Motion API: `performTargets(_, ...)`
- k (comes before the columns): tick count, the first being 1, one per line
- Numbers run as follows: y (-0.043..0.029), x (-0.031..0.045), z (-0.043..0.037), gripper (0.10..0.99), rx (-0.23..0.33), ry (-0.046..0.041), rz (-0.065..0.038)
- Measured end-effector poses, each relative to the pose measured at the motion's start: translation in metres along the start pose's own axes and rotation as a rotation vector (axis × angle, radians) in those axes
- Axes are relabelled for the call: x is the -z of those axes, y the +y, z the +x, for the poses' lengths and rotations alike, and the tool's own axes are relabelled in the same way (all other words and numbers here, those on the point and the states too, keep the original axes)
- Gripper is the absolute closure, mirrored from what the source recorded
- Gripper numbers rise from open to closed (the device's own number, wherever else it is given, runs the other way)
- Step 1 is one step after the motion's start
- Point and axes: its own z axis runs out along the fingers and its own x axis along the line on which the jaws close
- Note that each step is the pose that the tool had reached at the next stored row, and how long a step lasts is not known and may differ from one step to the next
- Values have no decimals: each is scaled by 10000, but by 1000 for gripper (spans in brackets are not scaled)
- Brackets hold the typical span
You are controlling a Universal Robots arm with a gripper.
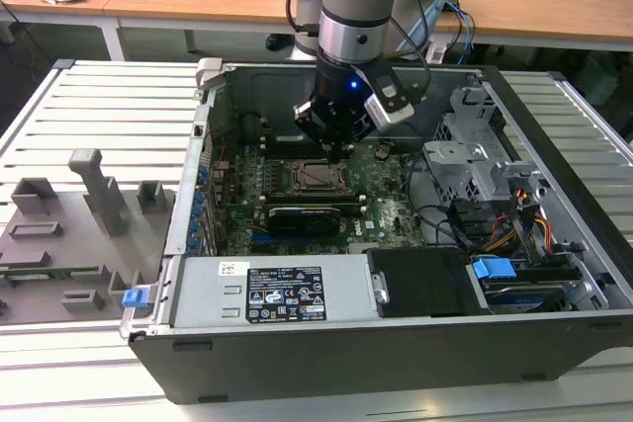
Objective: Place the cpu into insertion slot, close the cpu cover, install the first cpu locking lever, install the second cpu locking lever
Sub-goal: 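Install the second cpu locking lever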
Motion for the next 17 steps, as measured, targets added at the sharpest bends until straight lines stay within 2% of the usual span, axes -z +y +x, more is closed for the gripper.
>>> performTargets(17,-46,1,3,980,0,0,0)
